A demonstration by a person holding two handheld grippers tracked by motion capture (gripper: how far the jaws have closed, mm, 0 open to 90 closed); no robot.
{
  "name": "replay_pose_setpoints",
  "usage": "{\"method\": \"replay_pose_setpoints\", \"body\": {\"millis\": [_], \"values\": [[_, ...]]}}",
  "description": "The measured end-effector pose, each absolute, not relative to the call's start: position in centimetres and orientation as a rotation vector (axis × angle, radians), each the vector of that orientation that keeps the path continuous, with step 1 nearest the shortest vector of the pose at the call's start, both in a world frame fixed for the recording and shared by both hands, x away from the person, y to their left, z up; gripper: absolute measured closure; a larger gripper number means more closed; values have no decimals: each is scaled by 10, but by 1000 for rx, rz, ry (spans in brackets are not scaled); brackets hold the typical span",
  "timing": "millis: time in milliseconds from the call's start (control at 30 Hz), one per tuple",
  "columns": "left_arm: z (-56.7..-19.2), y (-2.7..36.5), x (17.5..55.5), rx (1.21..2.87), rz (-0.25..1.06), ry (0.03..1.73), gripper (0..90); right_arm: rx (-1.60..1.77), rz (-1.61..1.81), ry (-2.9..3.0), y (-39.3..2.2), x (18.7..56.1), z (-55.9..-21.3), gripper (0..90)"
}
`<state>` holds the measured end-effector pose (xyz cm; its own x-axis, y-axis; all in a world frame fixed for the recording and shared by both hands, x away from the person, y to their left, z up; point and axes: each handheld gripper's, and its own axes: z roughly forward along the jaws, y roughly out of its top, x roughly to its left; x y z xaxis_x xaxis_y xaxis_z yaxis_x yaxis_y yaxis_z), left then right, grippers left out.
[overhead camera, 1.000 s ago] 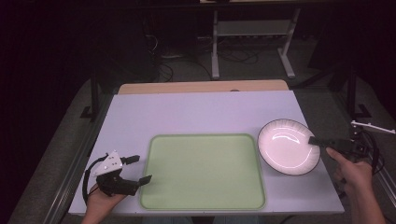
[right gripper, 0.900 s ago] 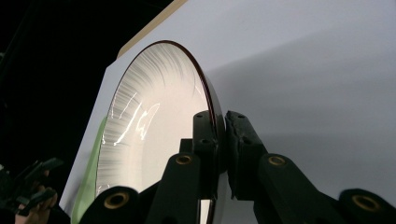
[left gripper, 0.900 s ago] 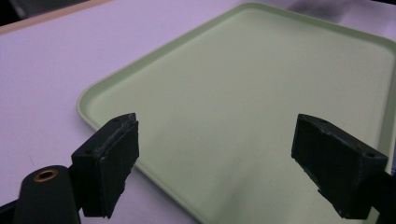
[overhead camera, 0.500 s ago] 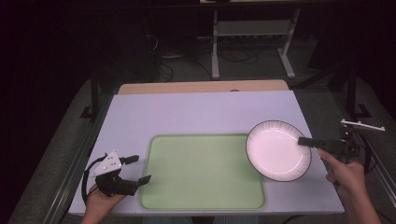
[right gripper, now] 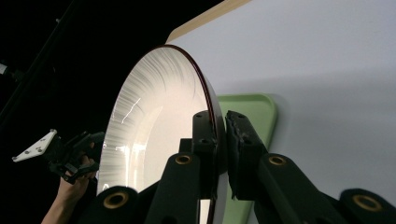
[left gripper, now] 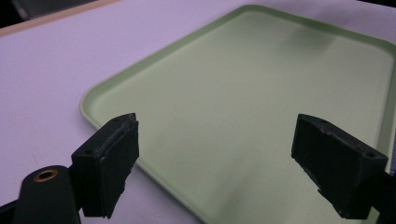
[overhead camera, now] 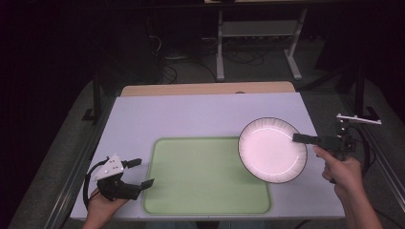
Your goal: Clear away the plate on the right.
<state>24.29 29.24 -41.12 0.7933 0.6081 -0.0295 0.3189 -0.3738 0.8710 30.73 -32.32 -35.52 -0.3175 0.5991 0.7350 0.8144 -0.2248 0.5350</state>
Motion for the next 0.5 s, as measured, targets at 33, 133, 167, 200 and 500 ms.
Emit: {"method": "replay_pose_setpoints", "body": {"millis": [33, 133, 167, 200, 500], "values": [[-411, 292, 243, 1987, 366, 693, 148, -1691, -1572, -1817, -321, 308, -354, 820], [-411, 292, 243, 1989, 365, 693, 148, -1661, -1582, -1822, -312, 310, -349, 820], [-411, 292, 243, 1989, 365, 692, 148, -1653, -1587, -1824, -309, 310, -348, 820], [-412, 292, 243, 1988, 364, 692, 148, -1644, -1590, -1828, -306, 311, -347, 820], [-411, 293, 243, 1987, 364, 689, 148, -1564, -1585, -1862, -274, 320, -338, 819]]}}
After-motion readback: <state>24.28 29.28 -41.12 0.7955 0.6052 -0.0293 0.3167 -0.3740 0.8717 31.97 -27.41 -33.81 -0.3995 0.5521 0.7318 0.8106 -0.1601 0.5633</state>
